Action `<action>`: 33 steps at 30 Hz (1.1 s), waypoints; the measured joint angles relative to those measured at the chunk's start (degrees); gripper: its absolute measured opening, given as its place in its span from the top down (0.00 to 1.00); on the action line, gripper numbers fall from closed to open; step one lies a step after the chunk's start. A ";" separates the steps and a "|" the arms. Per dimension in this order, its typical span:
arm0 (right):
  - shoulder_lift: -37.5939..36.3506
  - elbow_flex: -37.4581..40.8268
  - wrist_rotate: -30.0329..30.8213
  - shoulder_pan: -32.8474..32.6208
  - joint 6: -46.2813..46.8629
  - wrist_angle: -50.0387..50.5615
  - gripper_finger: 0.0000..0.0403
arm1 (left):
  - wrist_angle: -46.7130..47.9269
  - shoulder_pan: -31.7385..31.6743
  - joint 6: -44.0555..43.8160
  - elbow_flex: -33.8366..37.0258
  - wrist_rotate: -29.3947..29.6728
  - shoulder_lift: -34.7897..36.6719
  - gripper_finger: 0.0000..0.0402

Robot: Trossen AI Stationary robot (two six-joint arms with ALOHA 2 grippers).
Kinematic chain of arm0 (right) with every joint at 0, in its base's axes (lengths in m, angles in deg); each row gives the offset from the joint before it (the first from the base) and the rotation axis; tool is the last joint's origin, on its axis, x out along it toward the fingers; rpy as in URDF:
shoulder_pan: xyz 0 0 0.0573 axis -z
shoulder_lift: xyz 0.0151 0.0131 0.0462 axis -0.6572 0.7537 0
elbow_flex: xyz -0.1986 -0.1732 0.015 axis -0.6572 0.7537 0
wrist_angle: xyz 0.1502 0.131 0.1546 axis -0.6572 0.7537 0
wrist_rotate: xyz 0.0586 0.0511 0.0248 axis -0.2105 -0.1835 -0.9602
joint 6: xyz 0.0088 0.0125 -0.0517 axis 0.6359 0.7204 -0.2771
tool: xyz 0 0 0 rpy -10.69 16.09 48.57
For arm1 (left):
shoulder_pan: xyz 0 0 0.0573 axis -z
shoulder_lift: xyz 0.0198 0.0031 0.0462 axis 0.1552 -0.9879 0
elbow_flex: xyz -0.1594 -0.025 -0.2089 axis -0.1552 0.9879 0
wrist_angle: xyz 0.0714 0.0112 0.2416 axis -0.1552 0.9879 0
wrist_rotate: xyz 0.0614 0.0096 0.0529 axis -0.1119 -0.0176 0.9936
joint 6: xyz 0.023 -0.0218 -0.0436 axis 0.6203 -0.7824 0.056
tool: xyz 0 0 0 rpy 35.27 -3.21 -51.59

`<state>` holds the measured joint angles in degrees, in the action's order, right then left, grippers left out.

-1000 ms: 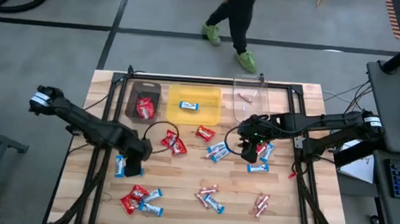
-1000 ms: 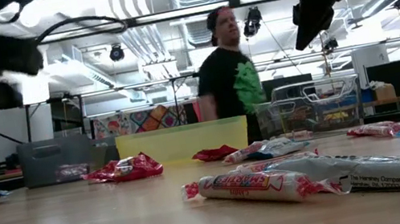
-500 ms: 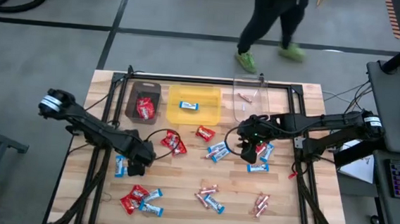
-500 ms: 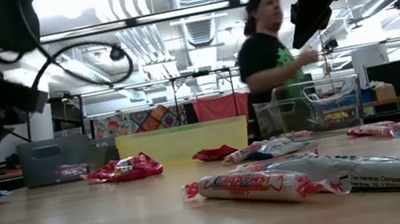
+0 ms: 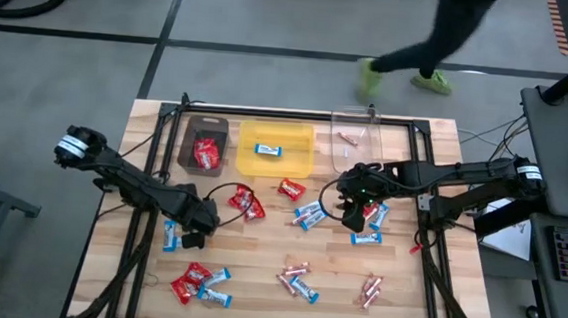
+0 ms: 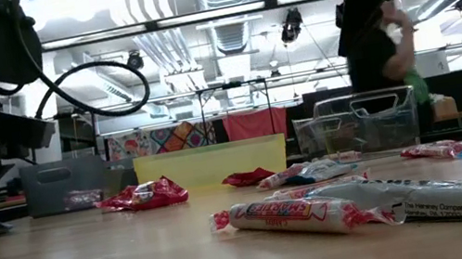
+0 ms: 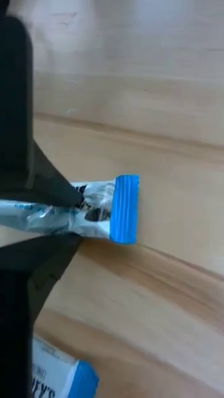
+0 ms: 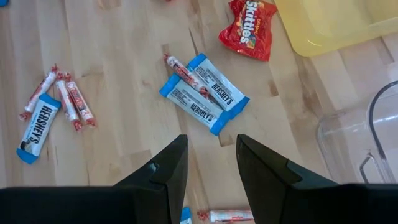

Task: Sort candy
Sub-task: Put the white candy into the yellow bin

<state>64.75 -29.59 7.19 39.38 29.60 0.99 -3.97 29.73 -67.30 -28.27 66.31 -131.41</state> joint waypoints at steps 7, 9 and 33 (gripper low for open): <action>0.00 0.00 0.00 -1.59 -0.45 0.00 0.68 | -0.09 0.13 2.67 -3.45 -0.41 1.41 0.98; 0.00 0.02 0.03 -2.44 -0.99 -0.10 0.68 | -0.39 0.15 4.16 -4.97 -0.31 2.03 0.99; 0.66 21.85 0.17 -7.68 -15.61 -66.45 0.68 | -55.34 -10.76 38.74 -8.38 20.58 2.25 1.00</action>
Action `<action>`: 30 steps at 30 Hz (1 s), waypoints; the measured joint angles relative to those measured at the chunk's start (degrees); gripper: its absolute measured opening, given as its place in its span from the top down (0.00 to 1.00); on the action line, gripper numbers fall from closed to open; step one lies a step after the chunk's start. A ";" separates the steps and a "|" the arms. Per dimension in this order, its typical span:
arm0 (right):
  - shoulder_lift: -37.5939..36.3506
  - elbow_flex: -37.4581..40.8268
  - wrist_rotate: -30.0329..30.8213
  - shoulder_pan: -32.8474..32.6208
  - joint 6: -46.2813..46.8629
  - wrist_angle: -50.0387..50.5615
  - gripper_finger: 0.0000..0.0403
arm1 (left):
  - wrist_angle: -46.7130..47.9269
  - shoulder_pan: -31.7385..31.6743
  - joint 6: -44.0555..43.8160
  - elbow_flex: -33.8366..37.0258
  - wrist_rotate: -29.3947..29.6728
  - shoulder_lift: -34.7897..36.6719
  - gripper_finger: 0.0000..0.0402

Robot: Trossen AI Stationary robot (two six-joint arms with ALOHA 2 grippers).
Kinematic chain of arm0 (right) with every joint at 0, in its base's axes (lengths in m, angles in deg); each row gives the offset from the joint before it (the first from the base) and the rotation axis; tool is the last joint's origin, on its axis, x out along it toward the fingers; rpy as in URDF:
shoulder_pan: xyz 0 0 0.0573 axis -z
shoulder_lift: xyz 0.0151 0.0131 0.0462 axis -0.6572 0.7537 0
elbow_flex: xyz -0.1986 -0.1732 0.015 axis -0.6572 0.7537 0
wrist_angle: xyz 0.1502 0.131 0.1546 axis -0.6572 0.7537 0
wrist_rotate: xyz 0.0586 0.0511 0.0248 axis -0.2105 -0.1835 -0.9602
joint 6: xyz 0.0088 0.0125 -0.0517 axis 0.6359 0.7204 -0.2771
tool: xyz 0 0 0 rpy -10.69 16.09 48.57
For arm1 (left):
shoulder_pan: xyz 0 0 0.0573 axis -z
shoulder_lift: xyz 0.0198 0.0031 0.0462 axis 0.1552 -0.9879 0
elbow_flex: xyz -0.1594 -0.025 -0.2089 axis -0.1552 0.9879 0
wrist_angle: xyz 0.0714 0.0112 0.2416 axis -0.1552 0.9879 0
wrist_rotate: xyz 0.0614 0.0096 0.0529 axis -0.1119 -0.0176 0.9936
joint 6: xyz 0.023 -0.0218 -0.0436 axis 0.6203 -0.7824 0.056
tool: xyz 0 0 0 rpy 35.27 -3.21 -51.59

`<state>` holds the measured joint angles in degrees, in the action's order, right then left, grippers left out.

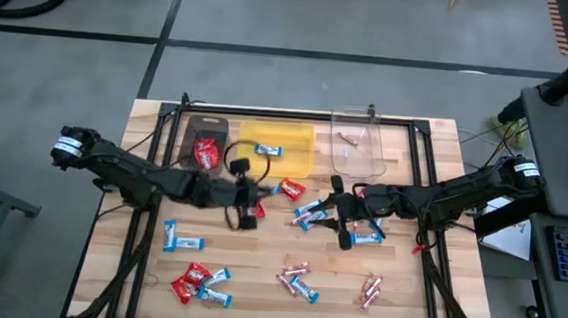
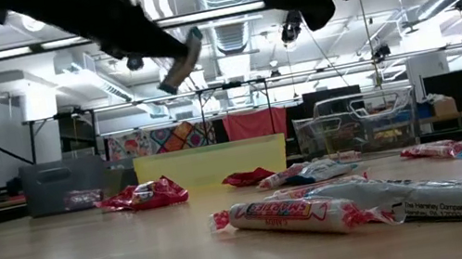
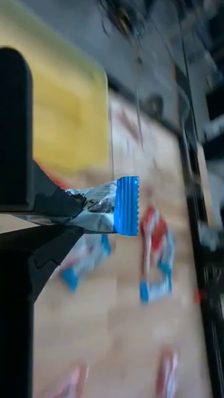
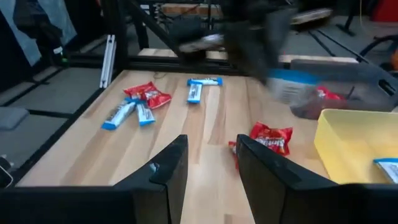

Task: Sort candy
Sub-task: Put the white candy into the yellow bin

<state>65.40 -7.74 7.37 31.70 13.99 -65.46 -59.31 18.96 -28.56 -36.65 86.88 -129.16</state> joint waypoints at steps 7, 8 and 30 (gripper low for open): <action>0.00 -0.08 0.50 0.00 5.25 2.64 0.68 | 3.94 -14.40 2.35 -4.43 -2.35 -3.62 1.00; -0.02 -0.08 1.20 0.00 5.55 3.16 0.68 | 5.10 -16.47 2.89 -5.23 -4.35 -4.59 1.00; -0.09 -0.13 6.09 0.02 13.64 9.98 0.68 | 26.54 -34.20 15.45 -21.14 -12.61 -24.04 1.00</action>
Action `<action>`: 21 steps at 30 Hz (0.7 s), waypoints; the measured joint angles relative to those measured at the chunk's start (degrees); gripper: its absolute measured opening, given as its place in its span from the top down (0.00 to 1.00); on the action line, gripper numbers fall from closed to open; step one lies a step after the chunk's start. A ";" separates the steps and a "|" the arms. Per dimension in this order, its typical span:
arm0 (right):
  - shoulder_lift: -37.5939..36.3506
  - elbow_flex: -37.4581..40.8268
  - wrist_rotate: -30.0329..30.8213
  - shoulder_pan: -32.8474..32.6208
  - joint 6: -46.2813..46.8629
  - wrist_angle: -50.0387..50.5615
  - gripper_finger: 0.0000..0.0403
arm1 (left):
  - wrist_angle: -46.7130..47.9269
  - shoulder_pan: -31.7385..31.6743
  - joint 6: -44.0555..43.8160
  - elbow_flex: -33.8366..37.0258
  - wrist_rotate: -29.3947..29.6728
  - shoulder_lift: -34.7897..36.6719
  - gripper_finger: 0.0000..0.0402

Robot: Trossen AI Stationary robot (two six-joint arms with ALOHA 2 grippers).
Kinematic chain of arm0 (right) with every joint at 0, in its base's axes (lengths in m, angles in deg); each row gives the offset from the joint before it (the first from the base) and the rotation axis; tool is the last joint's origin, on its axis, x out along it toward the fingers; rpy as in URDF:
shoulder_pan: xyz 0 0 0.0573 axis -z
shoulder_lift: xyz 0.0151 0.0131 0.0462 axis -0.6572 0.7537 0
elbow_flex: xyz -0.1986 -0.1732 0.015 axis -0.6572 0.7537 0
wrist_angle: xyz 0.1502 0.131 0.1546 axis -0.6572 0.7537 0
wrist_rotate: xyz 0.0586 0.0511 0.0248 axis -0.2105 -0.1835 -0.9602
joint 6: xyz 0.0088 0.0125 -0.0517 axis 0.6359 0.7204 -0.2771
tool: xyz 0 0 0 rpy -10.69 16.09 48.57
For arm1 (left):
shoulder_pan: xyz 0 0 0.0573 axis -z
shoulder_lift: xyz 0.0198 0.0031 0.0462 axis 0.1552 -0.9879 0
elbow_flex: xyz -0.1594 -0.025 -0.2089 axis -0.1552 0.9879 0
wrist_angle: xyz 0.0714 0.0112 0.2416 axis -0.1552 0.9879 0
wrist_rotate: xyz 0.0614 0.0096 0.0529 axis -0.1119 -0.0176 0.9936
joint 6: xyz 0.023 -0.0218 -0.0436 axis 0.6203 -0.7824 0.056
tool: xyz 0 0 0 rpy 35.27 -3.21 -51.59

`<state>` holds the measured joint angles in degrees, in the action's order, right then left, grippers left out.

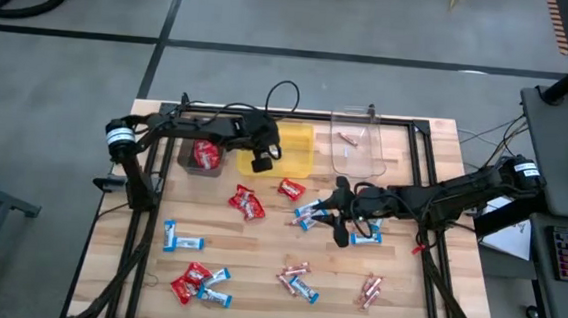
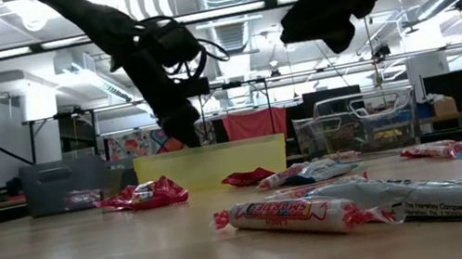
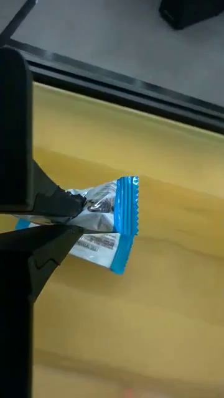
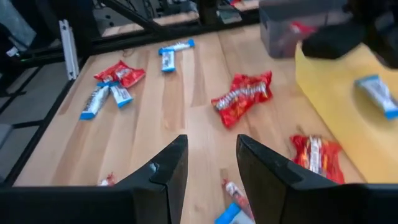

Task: Sort candy
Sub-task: Put the white candy into the yellow bin, then put the orange candy into the transparent bin

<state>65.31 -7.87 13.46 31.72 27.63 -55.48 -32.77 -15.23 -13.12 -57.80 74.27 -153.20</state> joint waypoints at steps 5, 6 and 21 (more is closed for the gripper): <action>0.00 -0.02 0.18 0.00 4.54 2.23 0.68 | 3.36 -0.04 -0.74 0.00 0.02 -0.06 0.96; 0.00 -0.01 0.18 0.00 5.11 2.42 0.68 | 3.69 -0.04 -0.79 0.00 0.00 -0.05 0.95; 0.00 -0.01 0.18 -0.11 8.99 2.99 0.68 | 5.89 0.03 -2.01 0.02 -1.52 0.78 0.72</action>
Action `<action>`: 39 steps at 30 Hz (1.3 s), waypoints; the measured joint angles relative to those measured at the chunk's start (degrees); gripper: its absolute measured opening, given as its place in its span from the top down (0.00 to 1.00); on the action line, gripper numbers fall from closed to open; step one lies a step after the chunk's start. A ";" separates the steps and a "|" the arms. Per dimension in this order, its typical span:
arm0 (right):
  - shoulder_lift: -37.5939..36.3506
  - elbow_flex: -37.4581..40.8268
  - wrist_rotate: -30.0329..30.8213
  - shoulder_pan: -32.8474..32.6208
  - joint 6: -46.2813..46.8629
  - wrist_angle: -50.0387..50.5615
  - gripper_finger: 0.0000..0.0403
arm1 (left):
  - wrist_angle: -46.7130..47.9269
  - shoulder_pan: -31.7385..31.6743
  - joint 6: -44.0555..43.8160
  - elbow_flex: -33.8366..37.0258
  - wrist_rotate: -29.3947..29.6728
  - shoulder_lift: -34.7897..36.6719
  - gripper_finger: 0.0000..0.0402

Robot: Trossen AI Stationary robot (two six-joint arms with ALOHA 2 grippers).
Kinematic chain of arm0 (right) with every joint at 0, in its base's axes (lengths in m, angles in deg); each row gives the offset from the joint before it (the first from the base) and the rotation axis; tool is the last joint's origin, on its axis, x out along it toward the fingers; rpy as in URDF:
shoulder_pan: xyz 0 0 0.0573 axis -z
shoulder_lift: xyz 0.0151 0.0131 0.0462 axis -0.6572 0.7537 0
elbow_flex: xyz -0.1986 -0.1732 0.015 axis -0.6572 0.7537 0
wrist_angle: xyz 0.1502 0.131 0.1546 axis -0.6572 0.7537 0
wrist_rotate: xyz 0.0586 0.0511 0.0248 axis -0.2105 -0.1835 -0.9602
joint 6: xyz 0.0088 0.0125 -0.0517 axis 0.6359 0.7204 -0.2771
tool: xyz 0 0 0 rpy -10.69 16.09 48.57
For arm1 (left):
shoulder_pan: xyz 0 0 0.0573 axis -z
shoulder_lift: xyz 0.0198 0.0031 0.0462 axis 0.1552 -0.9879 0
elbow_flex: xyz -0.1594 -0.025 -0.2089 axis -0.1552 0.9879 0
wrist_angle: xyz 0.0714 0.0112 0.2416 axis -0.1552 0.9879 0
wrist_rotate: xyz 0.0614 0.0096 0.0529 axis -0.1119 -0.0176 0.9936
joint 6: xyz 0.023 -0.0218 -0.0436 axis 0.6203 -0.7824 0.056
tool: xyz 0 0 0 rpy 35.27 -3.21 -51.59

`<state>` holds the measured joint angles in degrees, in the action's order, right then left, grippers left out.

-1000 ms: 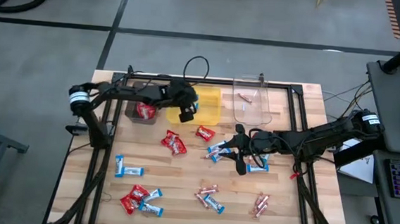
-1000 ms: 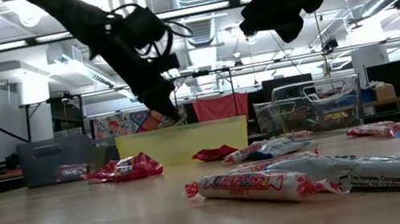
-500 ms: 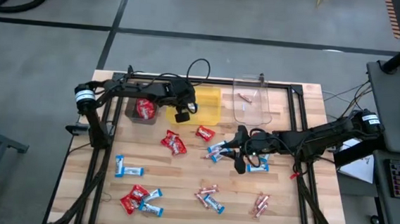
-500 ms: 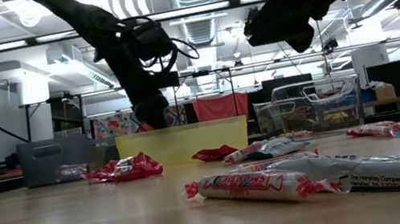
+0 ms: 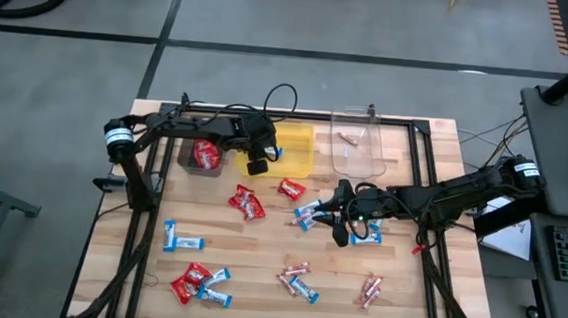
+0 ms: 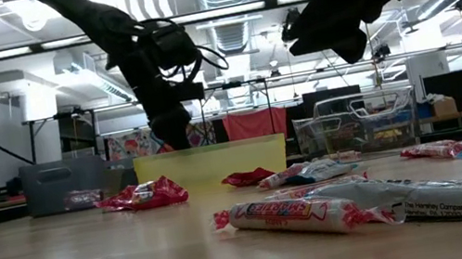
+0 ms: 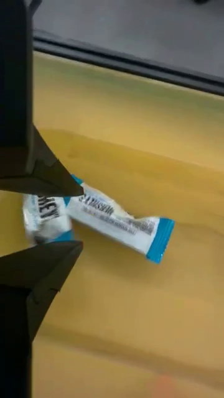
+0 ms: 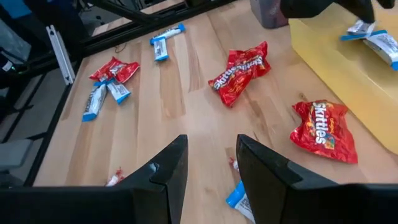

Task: Sort candy
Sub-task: Put the orange candy into the transparent bin

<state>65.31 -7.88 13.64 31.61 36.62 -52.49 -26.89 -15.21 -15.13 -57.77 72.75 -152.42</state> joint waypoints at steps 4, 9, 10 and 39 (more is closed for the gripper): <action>0.00 0.01 0.02 0.00 2.31 0.04 0.68 | 0.38 0.08 -0.83 0.00 -1.10 0.52 0.69; 0.00 0.01 -0.07 0.00 4.48 0.06 0.68 | 1.77 0.30 -2.74 -0.96 -4.71 1.70 0.69; 0.00 0.01 -0.36 0.00 5.26 0.04 0.68 | 2.17 0.52 -3.50 -1.29 -5.38 2.19 0.69; 0.94 -9.98 2.16 -1.66 44.27 58.67 0.68 | -13.27 27.84 -16.69 5.11 -0.56 15.57 0.74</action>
<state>66.25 -17.86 15.80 29.95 80.89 6.18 -40.16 12.63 -31.82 -52.66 72.19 -136.85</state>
